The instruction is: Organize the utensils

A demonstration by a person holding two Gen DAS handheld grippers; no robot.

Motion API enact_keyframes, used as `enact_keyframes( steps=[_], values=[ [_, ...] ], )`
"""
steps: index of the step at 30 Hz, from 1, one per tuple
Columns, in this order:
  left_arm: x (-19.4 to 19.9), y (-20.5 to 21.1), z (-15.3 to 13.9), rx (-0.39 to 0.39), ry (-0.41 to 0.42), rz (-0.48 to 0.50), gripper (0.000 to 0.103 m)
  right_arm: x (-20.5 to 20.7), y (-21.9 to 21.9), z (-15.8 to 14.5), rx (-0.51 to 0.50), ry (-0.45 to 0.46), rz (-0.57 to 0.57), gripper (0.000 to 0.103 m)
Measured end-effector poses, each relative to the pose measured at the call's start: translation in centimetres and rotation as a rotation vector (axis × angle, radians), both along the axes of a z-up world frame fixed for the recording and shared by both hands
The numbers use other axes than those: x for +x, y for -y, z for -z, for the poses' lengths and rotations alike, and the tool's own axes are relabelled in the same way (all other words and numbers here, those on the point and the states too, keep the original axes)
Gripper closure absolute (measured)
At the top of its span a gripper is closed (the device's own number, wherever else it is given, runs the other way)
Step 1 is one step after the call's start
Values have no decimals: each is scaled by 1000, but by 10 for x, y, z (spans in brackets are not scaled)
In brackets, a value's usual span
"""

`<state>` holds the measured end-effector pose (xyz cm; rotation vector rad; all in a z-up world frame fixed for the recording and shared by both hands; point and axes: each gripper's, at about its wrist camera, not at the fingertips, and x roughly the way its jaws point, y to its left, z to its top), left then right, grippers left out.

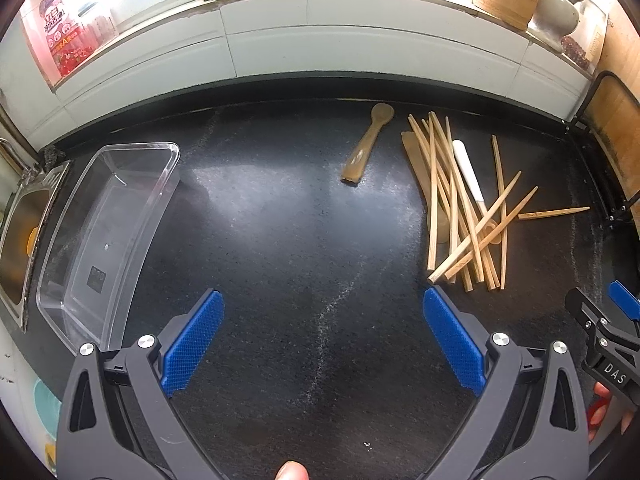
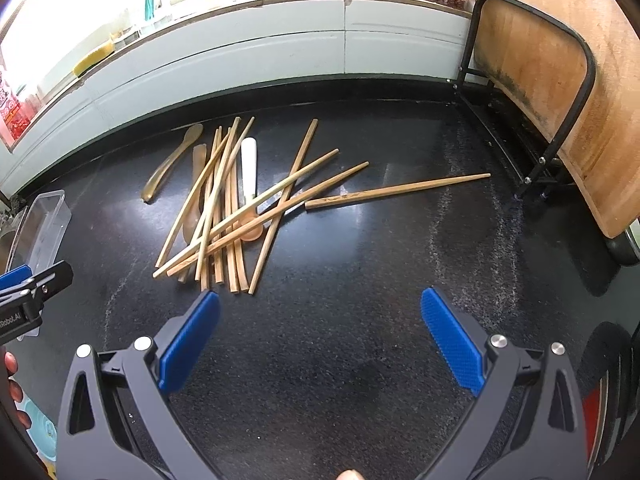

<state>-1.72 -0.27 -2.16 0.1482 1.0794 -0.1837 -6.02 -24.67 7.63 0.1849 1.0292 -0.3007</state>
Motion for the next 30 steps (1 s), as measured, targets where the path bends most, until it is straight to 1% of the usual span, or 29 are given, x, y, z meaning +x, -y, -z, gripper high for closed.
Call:
enact_keyframes(
  steps=[13,22,30],
  values=[
    [-4,-6,7,-3,-28,-2,6,-3,-4,8,-1,-43,10,5],
    [-5,-8,10,-8,-48,-1,6,-5,-9,8,3,-45,0,6],
    [-2,-6,10,-3,-43,14,6,-3,-8,7,4,-46,4,5]
  ],
)
